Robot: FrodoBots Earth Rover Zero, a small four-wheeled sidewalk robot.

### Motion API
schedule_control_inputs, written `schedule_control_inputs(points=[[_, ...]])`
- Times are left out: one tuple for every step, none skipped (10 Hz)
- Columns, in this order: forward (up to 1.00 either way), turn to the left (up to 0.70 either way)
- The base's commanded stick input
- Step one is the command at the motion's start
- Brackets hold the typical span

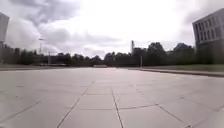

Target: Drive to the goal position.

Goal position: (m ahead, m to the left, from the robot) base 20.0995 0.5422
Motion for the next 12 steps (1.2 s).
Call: schedule_control_inputs(points=[[0.7, 0.0], [0.7, 0.0], [0.7, 0.0], [0.7, 0.0], [0.7, 0.0], [0.7, 0.0], [0.7, 0.0], [0.7, 0.0], [0.7, 0.0], [0.7, 0.0], [0.7, 0.0], [0.7, 0.0]])
